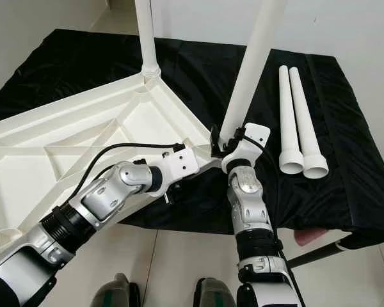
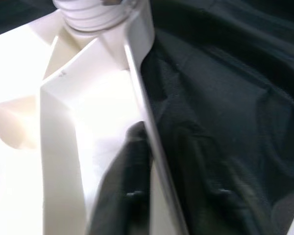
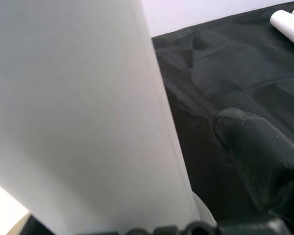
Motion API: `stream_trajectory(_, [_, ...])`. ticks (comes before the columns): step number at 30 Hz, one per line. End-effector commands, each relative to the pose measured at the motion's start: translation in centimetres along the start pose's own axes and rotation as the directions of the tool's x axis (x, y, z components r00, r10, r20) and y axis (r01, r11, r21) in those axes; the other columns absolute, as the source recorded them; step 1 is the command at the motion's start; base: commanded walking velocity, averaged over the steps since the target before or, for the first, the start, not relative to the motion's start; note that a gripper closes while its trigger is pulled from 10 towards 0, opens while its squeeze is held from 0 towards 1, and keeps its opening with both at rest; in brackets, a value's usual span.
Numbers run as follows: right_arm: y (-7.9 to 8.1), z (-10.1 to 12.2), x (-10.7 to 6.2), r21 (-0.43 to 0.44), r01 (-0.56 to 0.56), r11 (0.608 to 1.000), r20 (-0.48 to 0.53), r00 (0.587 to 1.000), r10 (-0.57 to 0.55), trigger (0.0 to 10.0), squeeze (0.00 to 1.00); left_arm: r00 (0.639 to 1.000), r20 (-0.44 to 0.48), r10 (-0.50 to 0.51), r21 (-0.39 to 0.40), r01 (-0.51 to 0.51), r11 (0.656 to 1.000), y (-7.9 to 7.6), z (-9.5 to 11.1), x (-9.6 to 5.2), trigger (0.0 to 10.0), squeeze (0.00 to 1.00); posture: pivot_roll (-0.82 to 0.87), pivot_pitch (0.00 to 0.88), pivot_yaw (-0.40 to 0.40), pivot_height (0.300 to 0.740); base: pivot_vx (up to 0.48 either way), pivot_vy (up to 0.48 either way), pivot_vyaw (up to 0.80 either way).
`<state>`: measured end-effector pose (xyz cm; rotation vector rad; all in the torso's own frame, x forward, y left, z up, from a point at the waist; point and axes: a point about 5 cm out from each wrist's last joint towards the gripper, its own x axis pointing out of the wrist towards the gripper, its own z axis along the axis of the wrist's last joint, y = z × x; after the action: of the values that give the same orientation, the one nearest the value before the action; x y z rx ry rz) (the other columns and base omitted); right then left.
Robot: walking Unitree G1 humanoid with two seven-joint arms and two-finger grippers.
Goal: Building children table
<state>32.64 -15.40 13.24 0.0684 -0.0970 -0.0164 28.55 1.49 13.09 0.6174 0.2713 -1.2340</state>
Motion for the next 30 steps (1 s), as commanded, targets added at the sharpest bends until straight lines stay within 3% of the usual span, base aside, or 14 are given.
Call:
stream_trajectory(1, [-1.8,-0.5,-0.3,-0.007,0.070,0.998,-0.025,0.997,-0.070,10.0,0.00,0.984,-0.042,-0.175,-0.022,0.174,0.985,-1.6,-1.1,0.3,0.0,0.00,-0.06,0.053,0.027,0.740,0.000,0.000,0.00])
stream_trajectory(13, [-2.1,-0.2,-0.4,0.008,0.106,0.994,-0.011,0.994,-0.106,10.0,0.00,0.975,-0.034,-0.221,0.031,0.222,0.975,-2.0,-0.5,0.5,0.0,0.00,-0.06,0.058,0.036,0.740,0.000,0.000,0.00])
stream_trajectory(30, [-1.3,-0.7,-0.6,0.017,0.094,0.995,-0.027,0.995,-0.093,10.0,0.00,0.944,-0.059,-0.324,0.157,0.329,0.931,-3.1,0.3,1.3,0.0,0.00,-0.06,0.063,0.032,0.740,0.000,0.000,0.00])
